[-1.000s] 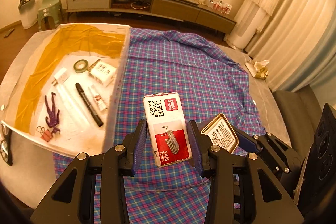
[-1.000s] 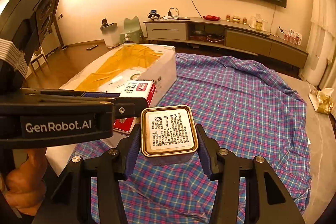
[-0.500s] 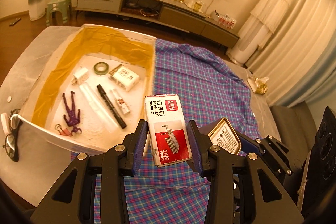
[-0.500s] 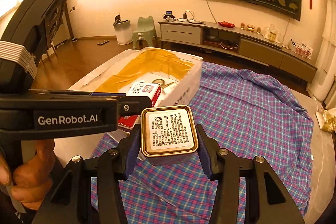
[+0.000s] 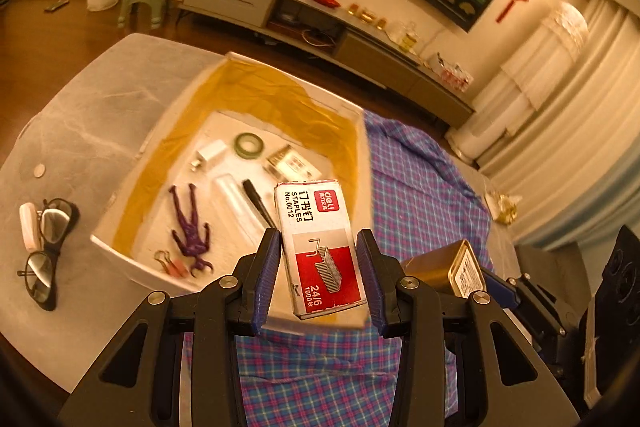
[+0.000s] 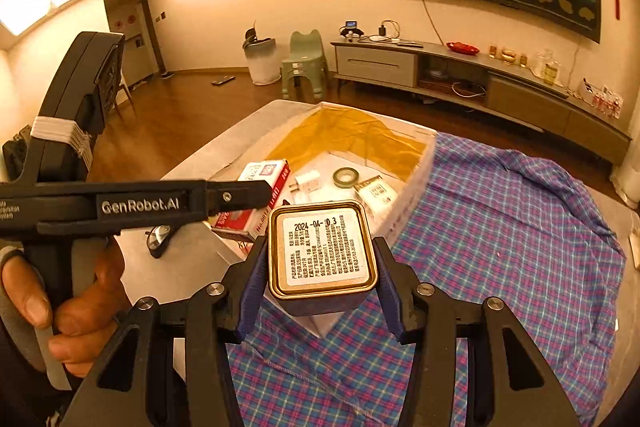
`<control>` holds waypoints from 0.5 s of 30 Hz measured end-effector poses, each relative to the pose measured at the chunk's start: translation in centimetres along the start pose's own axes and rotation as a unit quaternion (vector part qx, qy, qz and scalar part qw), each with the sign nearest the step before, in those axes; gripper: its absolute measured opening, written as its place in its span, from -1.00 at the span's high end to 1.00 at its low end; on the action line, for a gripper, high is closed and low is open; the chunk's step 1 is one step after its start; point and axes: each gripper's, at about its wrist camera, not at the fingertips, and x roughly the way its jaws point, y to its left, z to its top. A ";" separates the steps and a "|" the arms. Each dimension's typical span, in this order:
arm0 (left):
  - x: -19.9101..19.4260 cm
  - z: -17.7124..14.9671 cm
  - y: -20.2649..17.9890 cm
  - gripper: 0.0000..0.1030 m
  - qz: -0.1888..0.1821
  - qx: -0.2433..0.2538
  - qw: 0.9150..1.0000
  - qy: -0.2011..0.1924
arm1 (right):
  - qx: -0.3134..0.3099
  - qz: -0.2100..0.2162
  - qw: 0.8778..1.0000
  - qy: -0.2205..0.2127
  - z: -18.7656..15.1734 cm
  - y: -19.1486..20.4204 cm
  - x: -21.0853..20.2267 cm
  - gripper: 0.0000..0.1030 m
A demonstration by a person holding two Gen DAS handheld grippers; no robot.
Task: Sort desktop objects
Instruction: 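Carry the staples box and gold tin over the white box with both tools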
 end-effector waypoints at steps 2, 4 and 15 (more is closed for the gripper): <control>0.1 0.7 0.8 0.21 0.002 -0.012 1.000 -0.002 | -0.006 0.001 1.000 0.004 0.6 0.3 0.7 0.00; 0.4 1.5 1.8 0.21 0.005 -0.027 1.000 -0.003 | -0.013 0.001 1.000 0.009 1.2 0.4 1.7 0.00; 5.6 4.5 5.7 0.21 0.037 -0.069 0.996 0.042 | -0.032 0.003 0.998 0.046 4.5 -0.4 7.4 0.00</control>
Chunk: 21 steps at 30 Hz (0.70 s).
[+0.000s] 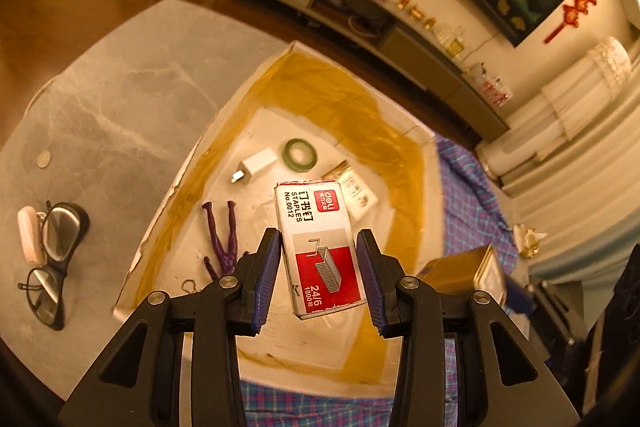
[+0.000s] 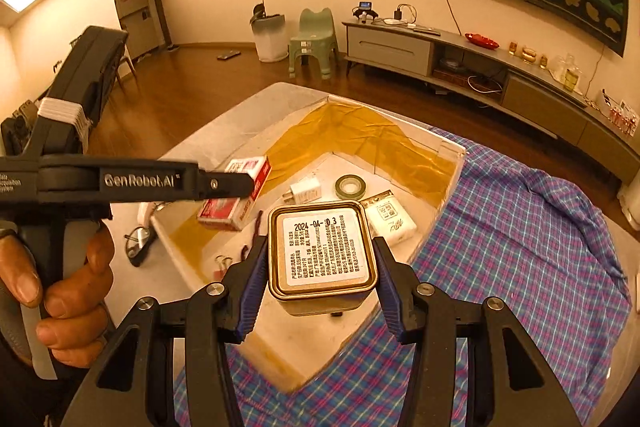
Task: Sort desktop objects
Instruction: 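Carry the staples box and gold tin over the white box with both tools, then open the left tool to drop the staples box while the right tool drops the tin into the box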
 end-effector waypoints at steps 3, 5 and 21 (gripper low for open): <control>1.6 0.4 0.6 0.21 0.011 0.003 1.000 0.007 | -0.004 -0.001 1.000 0.014 0.8 -0.5 1.6 0.00; 2.5 0.7 0.9 0.21 0.013 0.001 1.000 0.013 | -0.005 0.000 1.000 0.025 1.4 -0.9 2.7 0.00; 5.2 2.9 1.4 0.20 0.039 0.011 0.998 0.039 | -0.021 0.018 0.995 0.094 4.8 -1.5 10.3 0.00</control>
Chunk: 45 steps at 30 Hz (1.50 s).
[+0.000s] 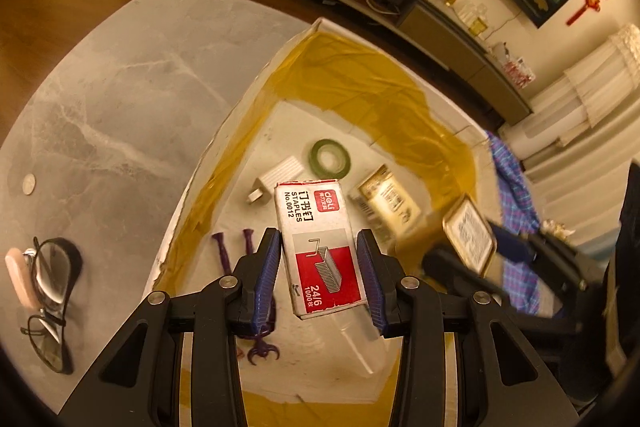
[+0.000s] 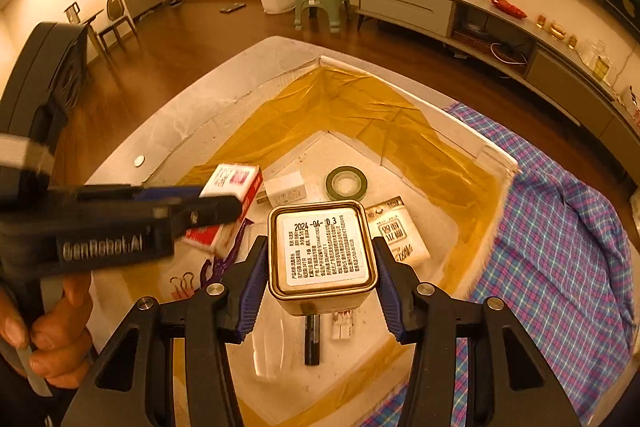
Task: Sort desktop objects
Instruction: 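Open the left tool to drop the staples box while the right tool drops the tin into the box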
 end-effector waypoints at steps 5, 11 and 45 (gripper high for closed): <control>0.0 0.0 0.1 0.20 0.006 0.001 1.000 0.003 | 0.000 -0.005 1.000 0.015 1.4 0.0 1.7 0.00; 0.6 -1.3 0.8 0.20 -0.011 -0.008 1.000 0.028 | 0.003 -0.017 0.999 0.028 2.8 -0.7 3.5 0.00; -0.9 -2.8 0.1 0.12 -0.027 0.024 0.998 0.048 | 0.017 -0.048 0.998 0.041 5.9 -1.8 5.6 -0.35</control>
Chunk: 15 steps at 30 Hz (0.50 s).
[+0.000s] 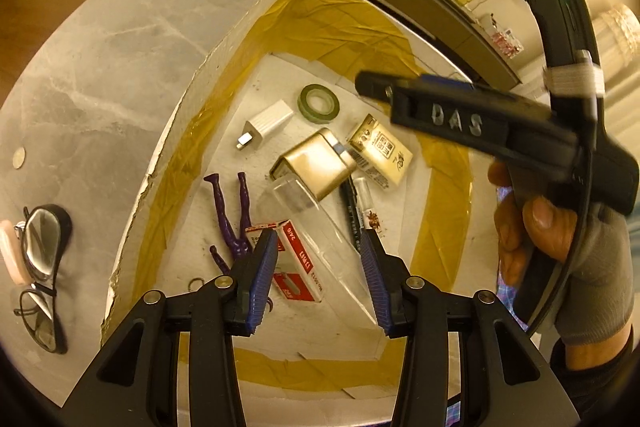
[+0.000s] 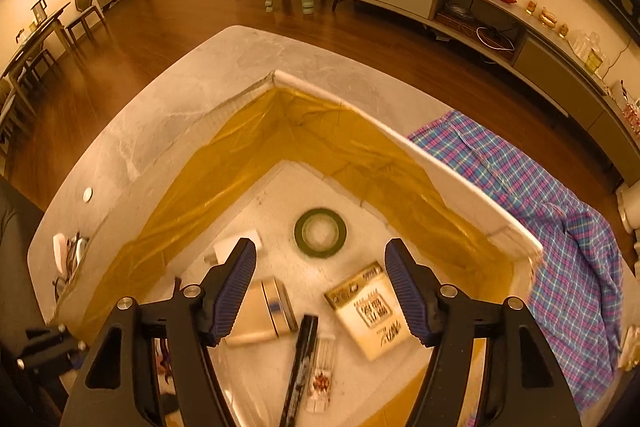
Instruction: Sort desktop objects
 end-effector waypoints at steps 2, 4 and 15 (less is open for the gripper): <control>-0.4 -0.1 -0.1 0.12 0.004 0.004 1.000 -0.006 | -0.007 0.000 1.000 0.004 -0.7 0.2 -0.5 -0.38; -0.8 -0.2 -0.4 0.12 0.006 0.009 1.000 -0.014 | -0.022 -0.003 1.000 0.009 -1.6 0.5 -1.3 -0.38; -4.5 -1.4 -1.7 0.11 0.104 0.063 0.984 -0.127 | -0.121 -0.047 0.991 0.016 -7.8 3.0 -6.1 -0.38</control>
